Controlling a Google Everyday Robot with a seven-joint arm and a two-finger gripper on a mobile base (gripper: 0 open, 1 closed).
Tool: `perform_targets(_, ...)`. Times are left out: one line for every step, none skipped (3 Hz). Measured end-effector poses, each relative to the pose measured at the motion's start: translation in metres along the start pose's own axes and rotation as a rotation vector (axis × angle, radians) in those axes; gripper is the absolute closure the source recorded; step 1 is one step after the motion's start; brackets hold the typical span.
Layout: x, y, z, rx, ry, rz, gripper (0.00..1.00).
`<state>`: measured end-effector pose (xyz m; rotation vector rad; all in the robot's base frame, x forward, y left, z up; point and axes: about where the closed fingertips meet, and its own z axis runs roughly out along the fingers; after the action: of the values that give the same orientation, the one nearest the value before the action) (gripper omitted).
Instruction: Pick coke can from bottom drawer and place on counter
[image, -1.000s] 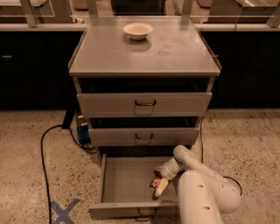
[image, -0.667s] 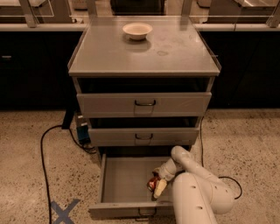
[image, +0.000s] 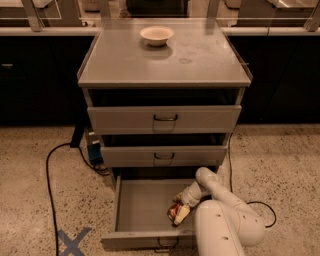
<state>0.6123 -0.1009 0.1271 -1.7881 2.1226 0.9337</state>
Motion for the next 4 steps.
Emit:
perform_targets(0.0,0.0,0.0,0.0,0.0,0.0,0.42)
perform_targets(0.0,0.0,0.0001,0.0,0.0,0.0,0.65)
perform_targets(0.0,0.0,0.0001,0.0,0.0,0.0,0.62)
perform_targets(0.0,0.0001,0.0001,0.0,0.0,0.0,0.39)
